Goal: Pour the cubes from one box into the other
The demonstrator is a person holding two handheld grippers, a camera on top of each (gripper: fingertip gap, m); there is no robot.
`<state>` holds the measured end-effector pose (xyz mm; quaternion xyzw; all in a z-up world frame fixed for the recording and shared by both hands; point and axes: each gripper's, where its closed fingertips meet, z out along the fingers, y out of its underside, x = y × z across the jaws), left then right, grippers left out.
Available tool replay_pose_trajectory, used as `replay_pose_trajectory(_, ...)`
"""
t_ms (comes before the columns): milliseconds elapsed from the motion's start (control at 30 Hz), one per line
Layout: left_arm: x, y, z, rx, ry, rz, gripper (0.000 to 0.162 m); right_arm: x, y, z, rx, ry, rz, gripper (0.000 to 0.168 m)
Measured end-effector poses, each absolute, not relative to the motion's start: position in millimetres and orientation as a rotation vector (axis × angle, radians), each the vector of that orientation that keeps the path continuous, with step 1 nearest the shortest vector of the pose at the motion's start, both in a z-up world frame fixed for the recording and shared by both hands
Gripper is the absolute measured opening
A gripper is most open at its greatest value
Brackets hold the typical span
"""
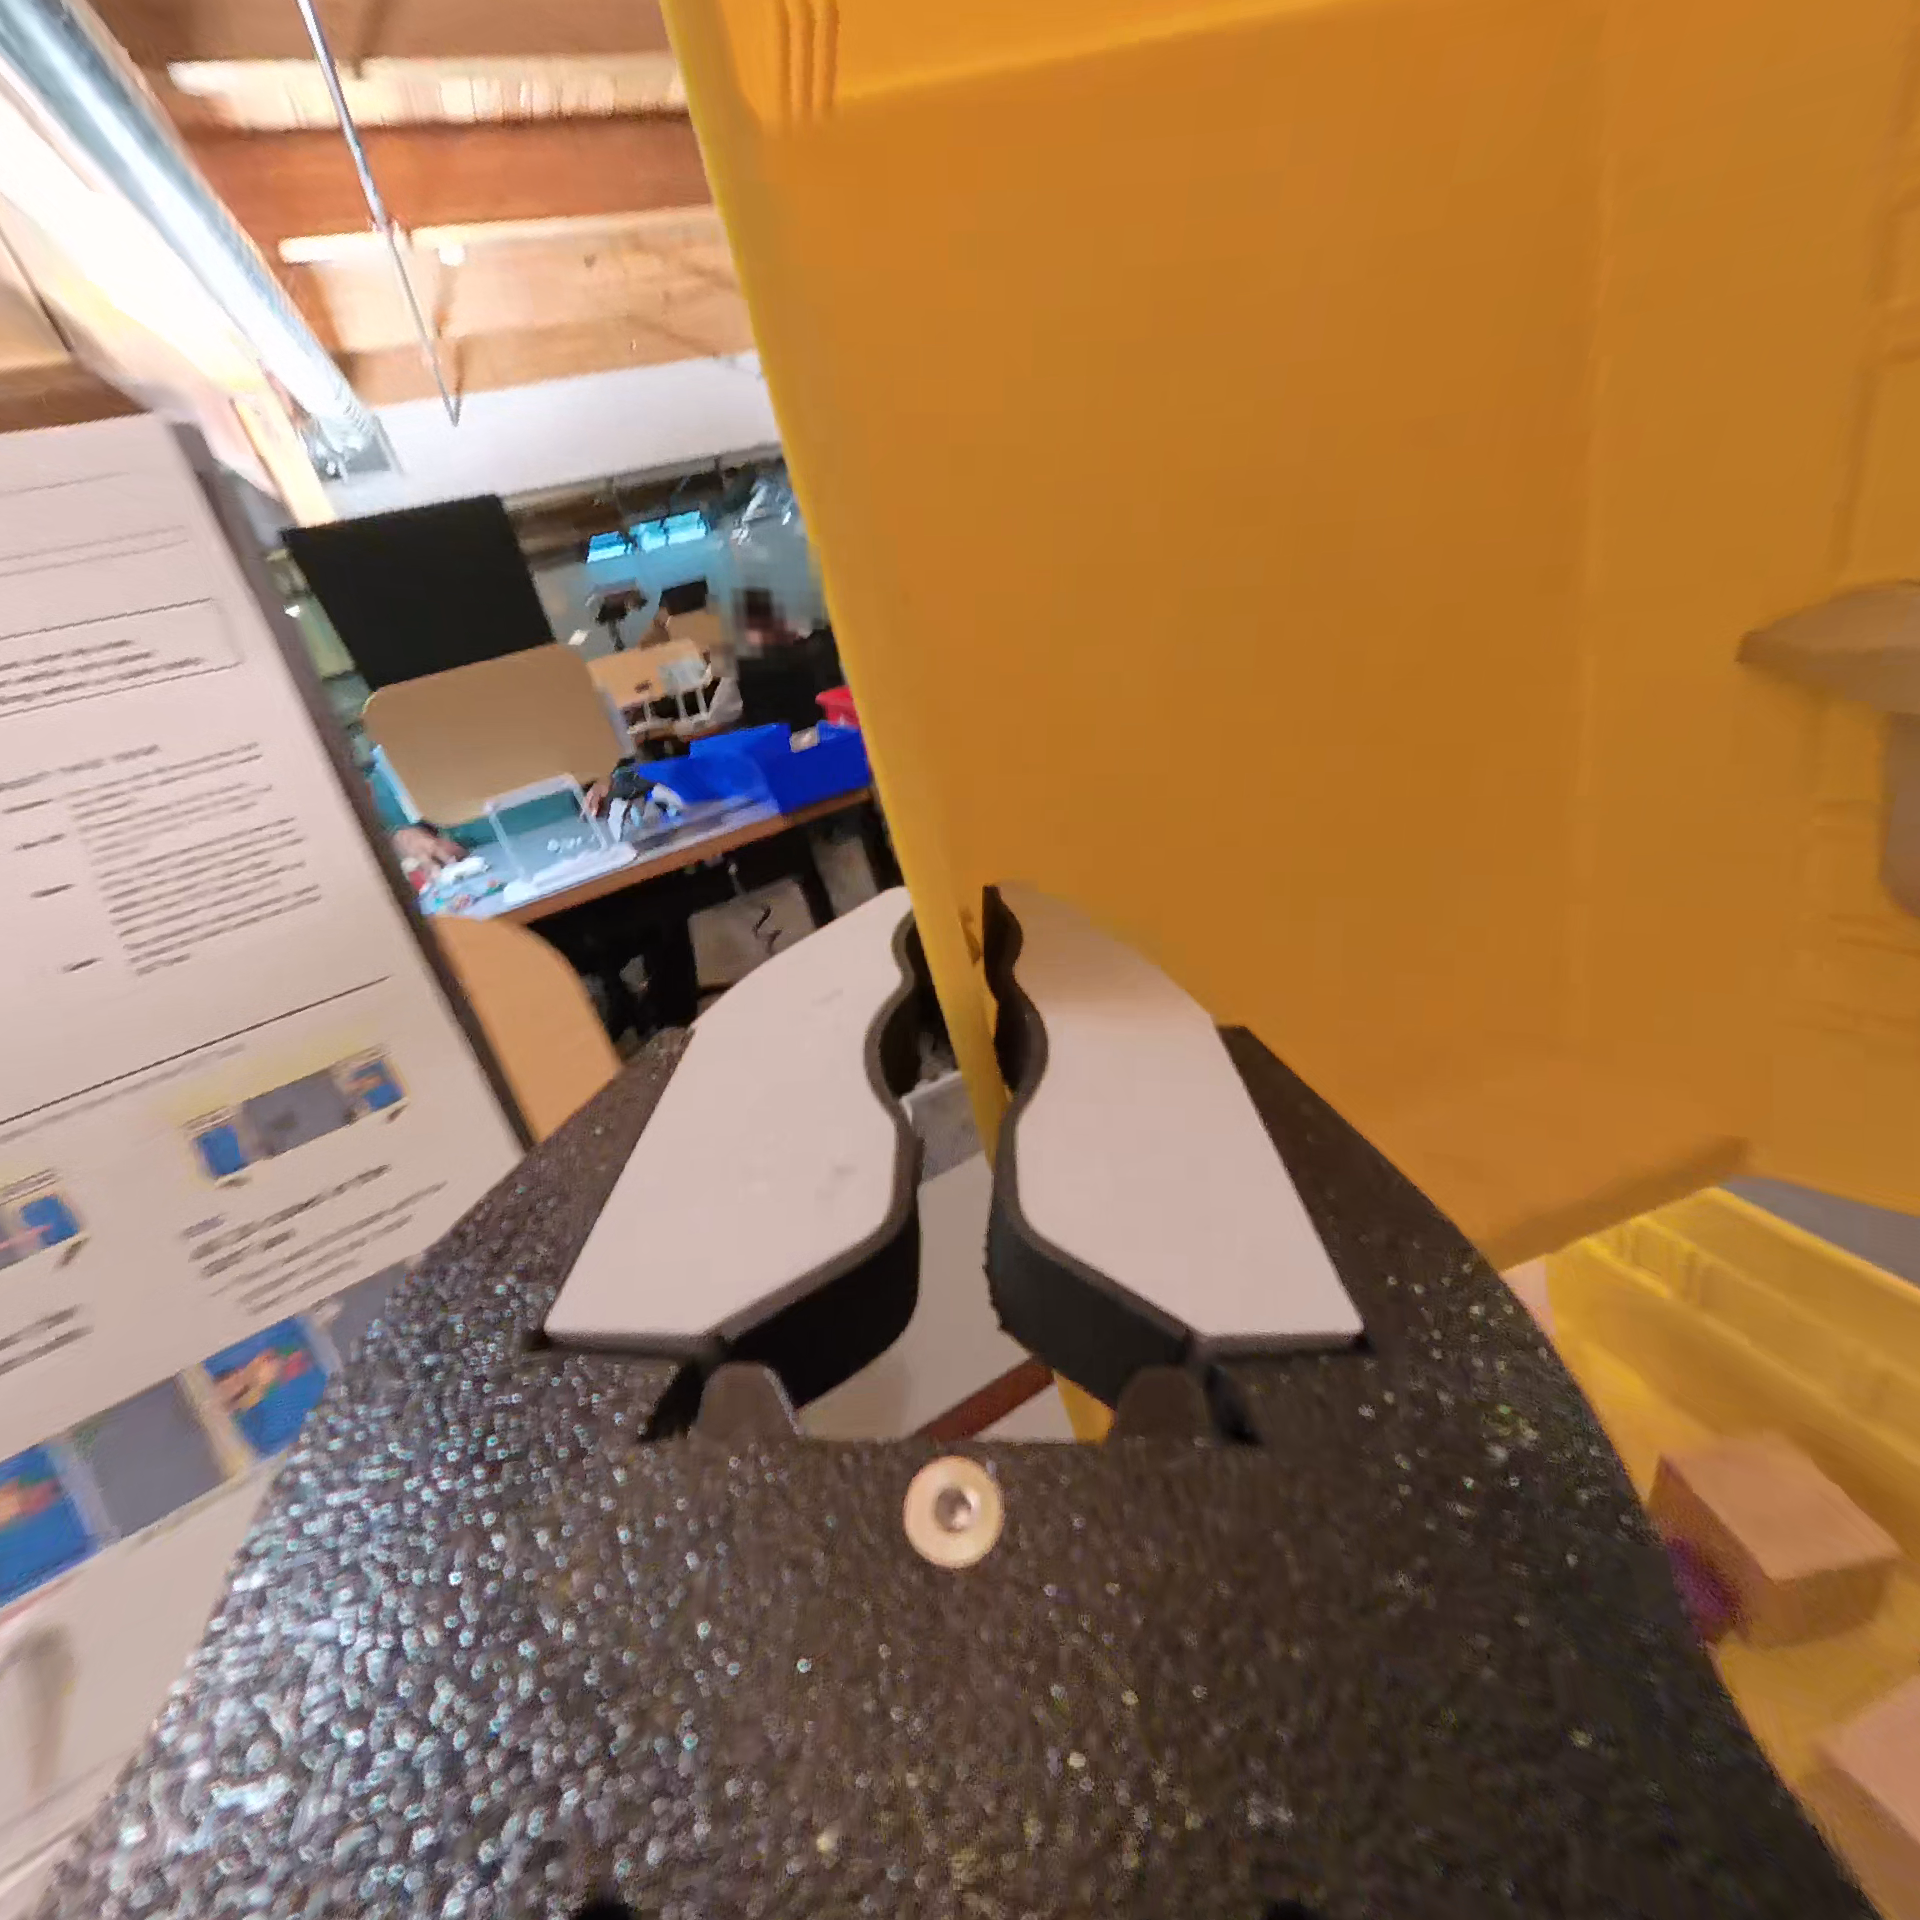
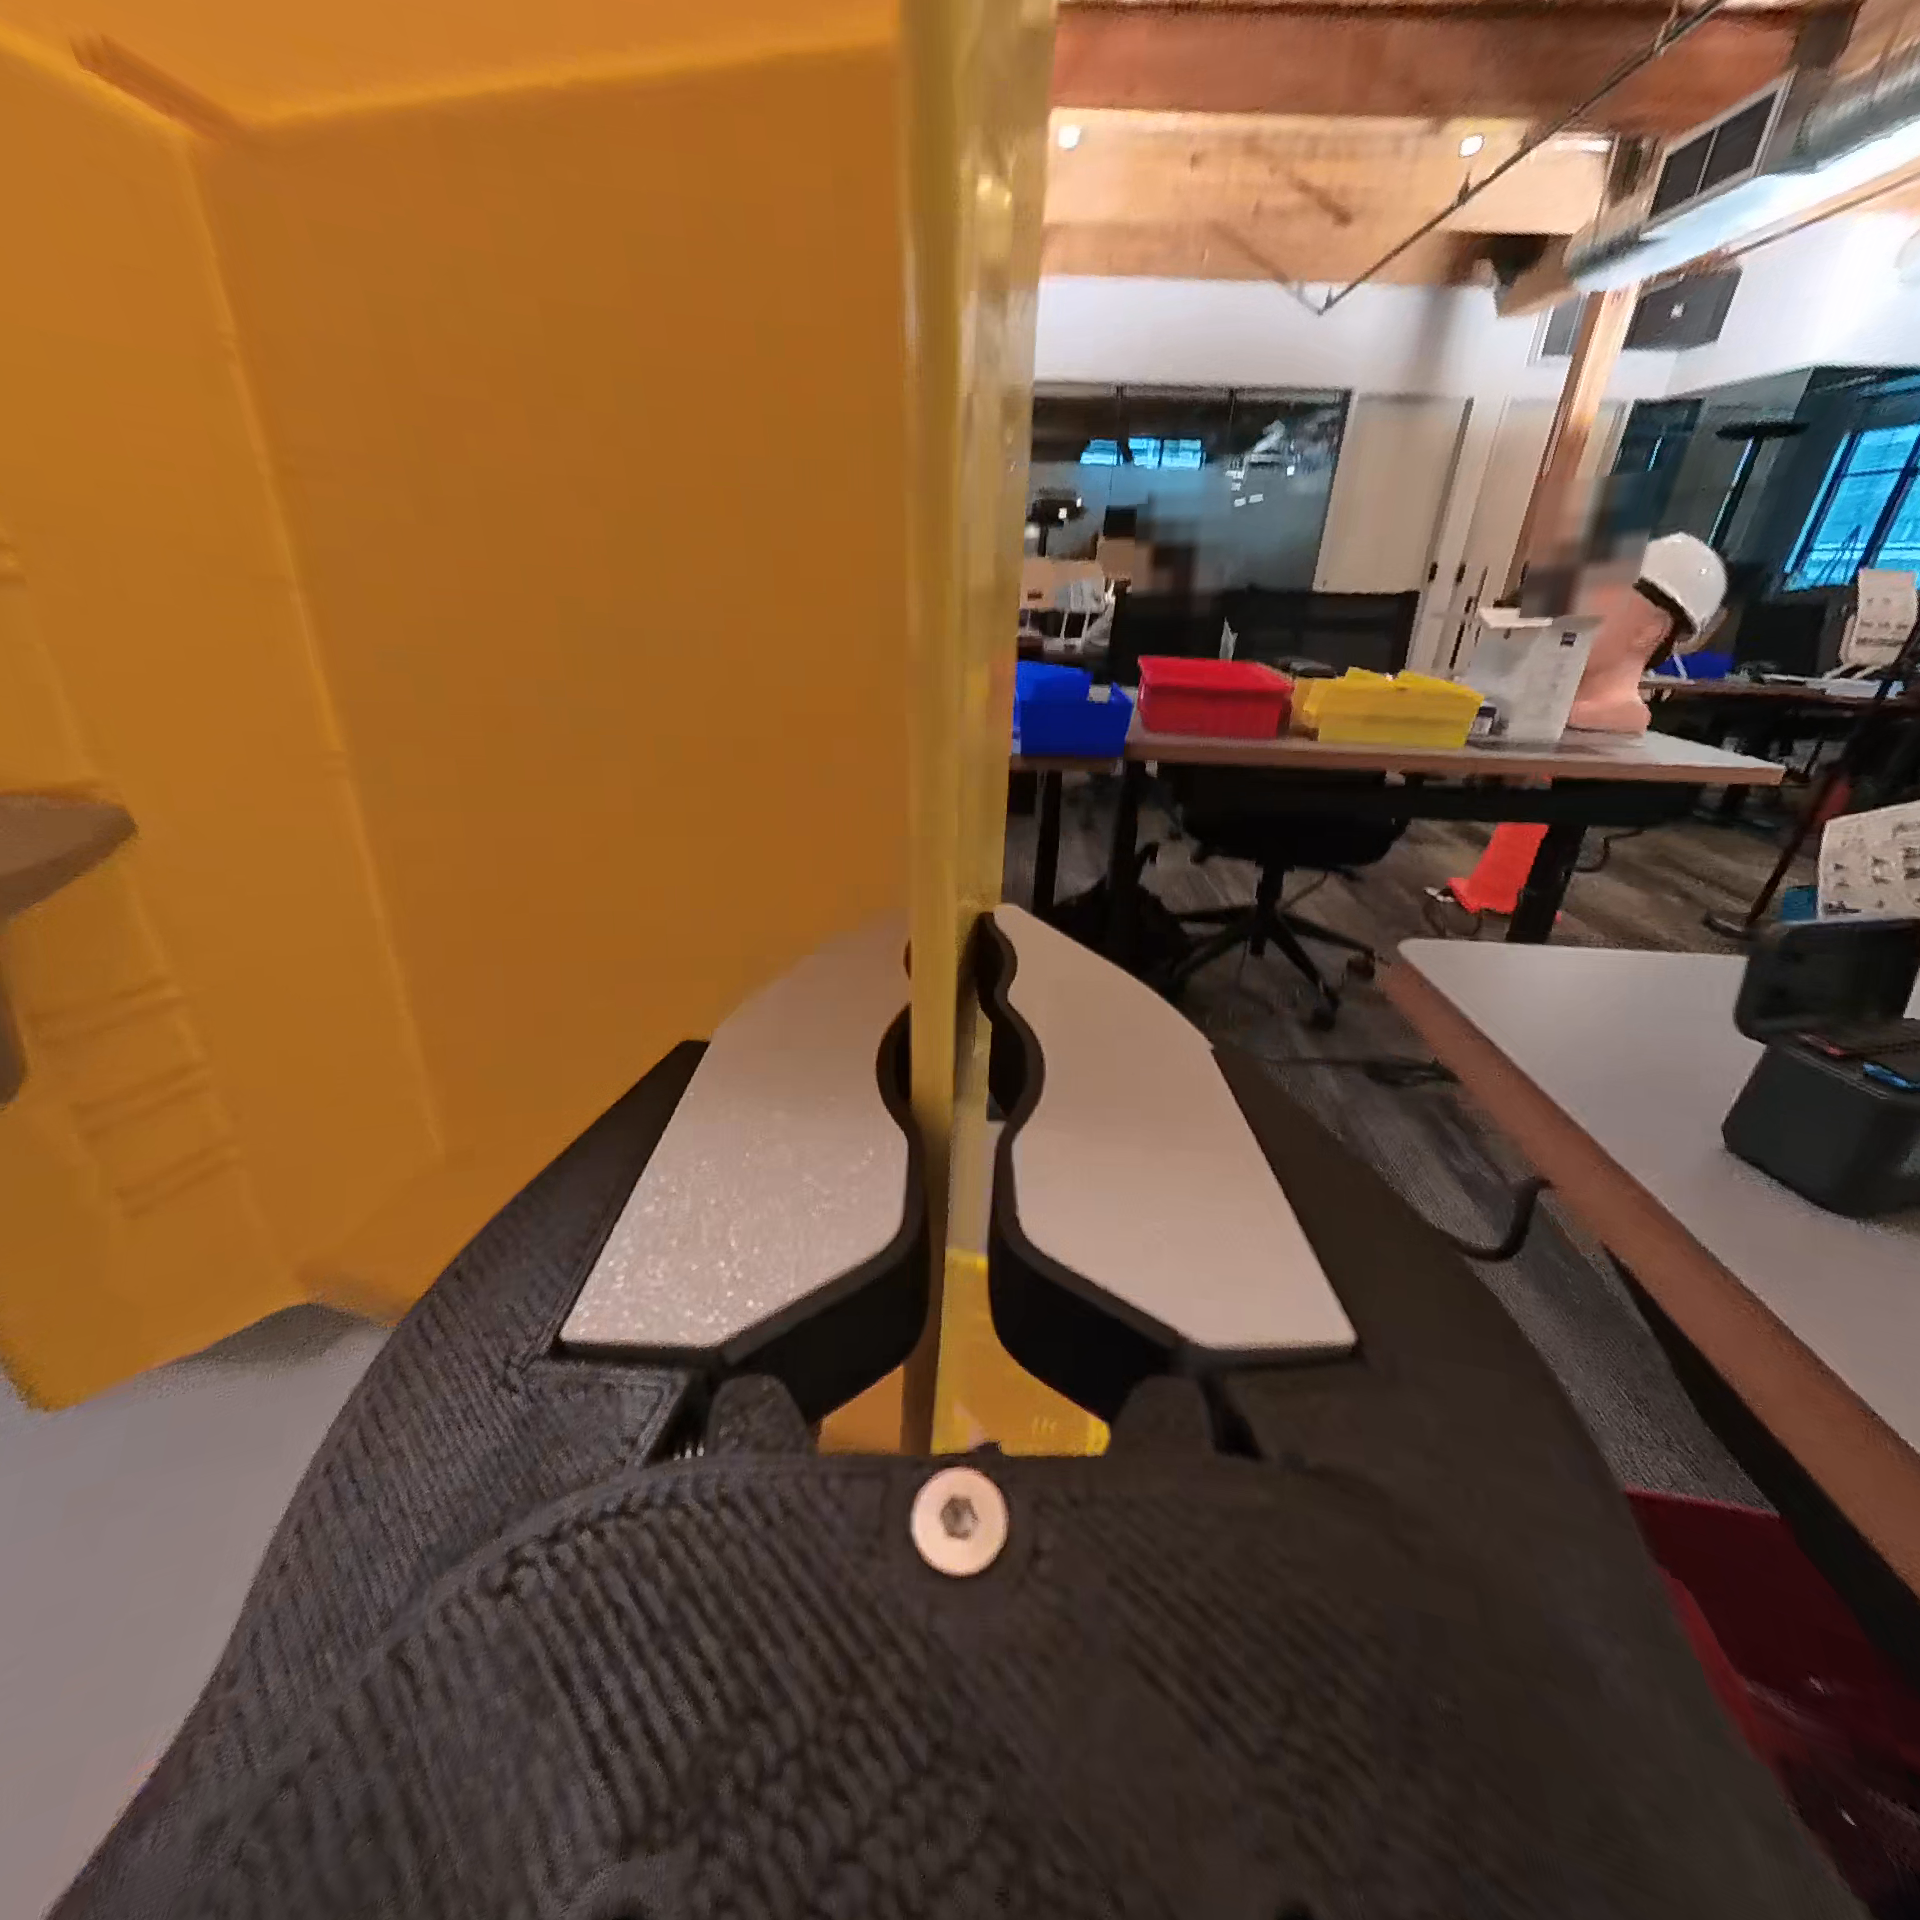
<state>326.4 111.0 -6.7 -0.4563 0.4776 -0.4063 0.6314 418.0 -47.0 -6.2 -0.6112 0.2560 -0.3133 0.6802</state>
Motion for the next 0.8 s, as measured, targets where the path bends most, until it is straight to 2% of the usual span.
replay_pose_trajectory(367, 159, 248, -28, -1.407, 1.053, -0.652, 0.005, 276, 112, -32, -1.619, 0.532, -0.535, 0.005)
replay_pose_trajectory(600, 0, 371, -67, -1.66, 0.956, -0.441, 0.005, 140, 263, -72, -1.777, 0.367, -0.243, 0.011)
replay_pose_trajectory(800, -96, 465, -103, -1.899, 0.949, -0.265, 0.005, 54, 373, -128, -1.932, 0.415, 0.05, 0.014)
